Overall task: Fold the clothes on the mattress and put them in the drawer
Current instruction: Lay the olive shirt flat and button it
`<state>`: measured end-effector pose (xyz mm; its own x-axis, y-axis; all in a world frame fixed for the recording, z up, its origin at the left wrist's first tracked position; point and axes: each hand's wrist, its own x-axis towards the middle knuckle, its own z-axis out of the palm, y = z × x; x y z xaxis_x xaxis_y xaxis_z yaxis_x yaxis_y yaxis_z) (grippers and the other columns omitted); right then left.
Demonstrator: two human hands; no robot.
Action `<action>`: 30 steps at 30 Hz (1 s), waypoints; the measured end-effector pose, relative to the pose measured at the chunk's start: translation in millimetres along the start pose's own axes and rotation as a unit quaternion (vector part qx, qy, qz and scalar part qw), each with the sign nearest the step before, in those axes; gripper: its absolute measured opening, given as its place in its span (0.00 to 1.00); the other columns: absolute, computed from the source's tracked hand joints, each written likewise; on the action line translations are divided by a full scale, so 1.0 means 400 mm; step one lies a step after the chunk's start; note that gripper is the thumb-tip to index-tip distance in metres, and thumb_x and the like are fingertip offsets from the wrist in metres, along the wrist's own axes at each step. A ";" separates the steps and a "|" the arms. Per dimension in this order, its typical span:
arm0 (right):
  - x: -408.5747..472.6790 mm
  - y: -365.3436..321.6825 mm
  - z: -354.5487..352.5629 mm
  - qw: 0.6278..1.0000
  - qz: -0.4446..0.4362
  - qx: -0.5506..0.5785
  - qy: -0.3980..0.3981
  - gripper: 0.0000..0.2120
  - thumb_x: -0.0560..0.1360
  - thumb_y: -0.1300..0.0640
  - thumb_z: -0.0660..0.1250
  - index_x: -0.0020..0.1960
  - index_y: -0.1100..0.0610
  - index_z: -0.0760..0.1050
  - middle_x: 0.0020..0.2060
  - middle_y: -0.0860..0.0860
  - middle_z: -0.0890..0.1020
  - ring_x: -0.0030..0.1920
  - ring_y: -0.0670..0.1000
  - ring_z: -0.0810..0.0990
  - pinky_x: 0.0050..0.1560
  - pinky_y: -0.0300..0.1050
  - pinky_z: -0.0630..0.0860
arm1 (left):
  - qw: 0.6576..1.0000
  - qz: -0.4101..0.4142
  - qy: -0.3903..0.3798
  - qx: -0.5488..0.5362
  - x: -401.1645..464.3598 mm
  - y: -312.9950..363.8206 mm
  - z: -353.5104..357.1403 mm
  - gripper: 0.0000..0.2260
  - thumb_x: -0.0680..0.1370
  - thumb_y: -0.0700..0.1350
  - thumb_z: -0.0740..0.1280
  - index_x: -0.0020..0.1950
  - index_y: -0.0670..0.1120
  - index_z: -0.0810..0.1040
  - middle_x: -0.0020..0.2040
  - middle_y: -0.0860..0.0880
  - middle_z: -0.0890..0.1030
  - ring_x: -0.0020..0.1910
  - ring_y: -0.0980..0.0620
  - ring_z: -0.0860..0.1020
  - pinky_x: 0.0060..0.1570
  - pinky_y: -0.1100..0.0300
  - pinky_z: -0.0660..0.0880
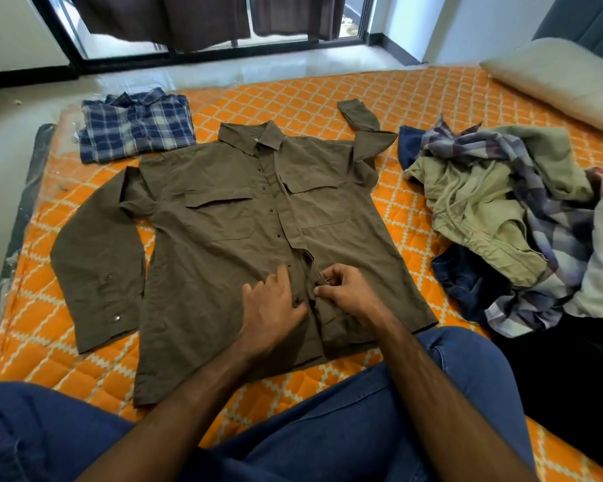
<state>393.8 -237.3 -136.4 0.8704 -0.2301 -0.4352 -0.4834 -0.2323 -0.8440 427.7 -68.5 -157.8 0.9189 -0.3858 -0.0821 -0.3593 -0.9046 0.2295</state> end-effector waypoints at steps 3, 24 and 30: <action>-0.013 0.000 -0.004 1.000 0.000 -0.011 -0.015 0.09 0.76 0.64 0.73 0.54 0.58 0.78 0.40 0.51 0.81 0.37 0.45 0.78 0.33 0.36 0.74 | 1.000 -0.015 -0.017 0.019 -0.003 0.016 0.001 0.37 0.74 0.69 0.64 0.74 0.48 0.60 0.64 0.47 0.76 0.61 0.46 0.77 0.61 0.43 0.70; -0.041 0.004 0.057 0.984 -0.092 -0.144 0.048 0.10 0.73 0.54 0.78 0.41 0.48 0.77 0.40 0.46 0.82 0.42 0.43 0.81 0.42 0.40 0.79 | 0.880 -0.192 -0.073 -0.429 -0.028 -0.067 -0.030 0.07 0.77 0.39 0.72 0.54 0.41 0.82 0.45 0.44 0.85 0.42 0.49 0.86 0.43 0.55 0.83; -0.044 0.012 0.094 0.981 -0.106 -0.158 0.047 0.05 0.74 0.54 0.76 0.46 0.47 0.80 0.40 0.44 0.83 0.41 0.41 0.81 0.43 0.41 0.82 | 0.857 -0.211 -0.071 -0.464 -0.032 -0.070 -0.031 0.02 0.78 0.40 0.71 0.49 0.43 0.83 0.43 0.41 0.86 0.37 0.52 0.83 0.29 0.62 0.74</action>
<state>379.7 -198.8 -144.8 0.9492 -0.2282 -0.2165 -0.3101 -0.5627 -0.7663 428.1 -36.2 -151.0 0.8827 -0.1376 -0.4493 0.3447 -0.4601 0.8182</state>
